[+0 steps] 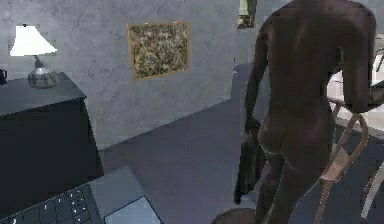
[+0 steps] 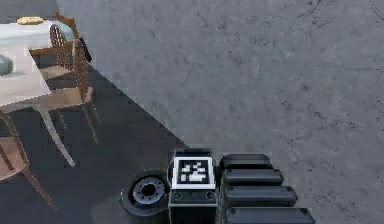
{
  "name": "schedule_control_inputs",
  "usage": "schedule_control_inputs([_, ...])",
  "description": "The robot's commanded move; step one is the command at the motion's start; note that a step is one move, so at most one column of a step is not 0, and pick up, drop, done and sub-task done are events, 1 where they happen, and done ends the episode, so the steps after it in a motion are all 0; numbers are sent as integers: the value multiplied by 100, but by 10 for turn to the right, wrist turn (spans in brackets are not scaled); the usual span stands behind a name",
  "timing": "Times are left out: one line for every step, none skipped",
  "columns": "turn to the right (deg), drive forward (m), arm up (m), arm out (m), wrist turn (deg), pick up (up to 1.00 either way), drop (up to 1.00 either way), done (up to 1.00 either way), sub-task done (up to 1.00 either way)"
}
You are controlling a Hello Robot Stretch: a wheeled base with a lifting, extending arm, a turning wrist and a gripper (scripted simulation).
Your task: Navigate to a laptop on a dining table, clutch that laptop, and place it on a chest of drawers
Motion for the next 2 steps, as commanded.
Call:
schedule_control_inputs([-90, 0, 0, 0, 0, 0, 0, 0, 0])
schedule_control_inputs([0, 100, 0, 0, 0, 0, 0, 0, 0])
